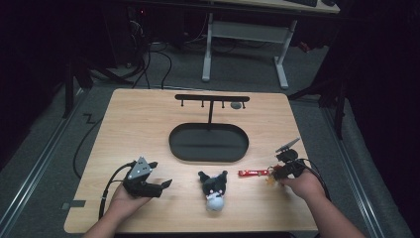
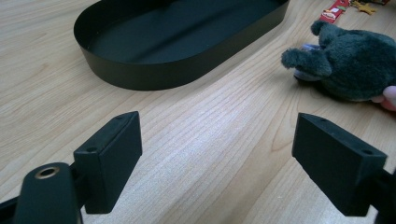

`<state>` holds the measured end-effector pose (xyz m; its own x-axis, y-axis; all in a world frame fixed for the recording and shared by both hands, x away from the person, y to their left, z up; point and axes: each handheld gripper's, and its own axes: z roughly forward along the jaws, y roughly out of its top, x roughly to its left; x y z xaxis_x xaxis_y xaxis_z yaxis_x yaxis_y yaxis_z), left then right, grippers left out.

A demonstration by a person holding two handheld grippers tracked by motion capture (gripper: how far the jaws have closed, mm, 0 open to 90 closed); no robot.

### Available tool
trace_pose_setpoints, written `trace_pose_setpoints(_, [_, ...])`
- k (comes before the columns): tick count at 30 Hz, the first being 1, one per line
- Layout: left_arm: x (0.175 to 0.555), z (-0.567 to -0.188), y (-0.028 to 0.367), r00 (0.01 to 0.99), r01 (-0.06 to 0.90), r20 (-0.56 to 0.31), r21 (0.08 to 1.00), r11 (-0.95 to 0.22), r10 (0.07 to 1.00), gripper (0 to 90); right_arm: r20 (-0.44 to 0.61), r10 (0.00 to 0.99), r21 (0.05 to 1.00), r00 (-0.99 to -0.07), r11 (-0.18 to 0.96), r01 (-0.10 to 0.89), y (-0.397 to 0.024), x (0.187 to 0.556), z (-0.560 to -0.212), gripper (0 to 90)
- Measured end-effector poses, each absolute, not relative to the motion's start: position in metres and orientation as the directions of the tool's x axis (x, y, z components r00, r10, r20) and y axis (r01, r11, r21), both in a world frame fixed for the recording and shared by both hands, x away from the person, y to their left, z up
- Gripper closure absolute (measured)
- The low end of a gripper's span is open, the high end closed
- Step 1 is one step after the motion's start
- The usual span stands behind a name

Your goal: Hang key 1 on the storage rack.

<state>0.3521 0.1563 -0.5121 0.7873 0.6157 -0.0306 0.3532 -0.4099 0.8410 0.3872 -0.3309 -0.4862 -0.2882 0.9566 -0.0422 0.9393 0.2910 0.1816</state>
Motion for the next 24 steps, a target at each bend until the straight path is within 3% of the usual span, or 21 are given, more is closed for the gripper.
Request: trace_pose_setpoints(24, [0.3517, -0.5134, 0.1545, 0.792, 0.353, -0.029, 0.837, -0.418, 0.61, 17.1, 0.022, 0.958, 0.169, -0.287, 0.28, 0.945, -0.3386, 0.392, -0.4869, 64.9])
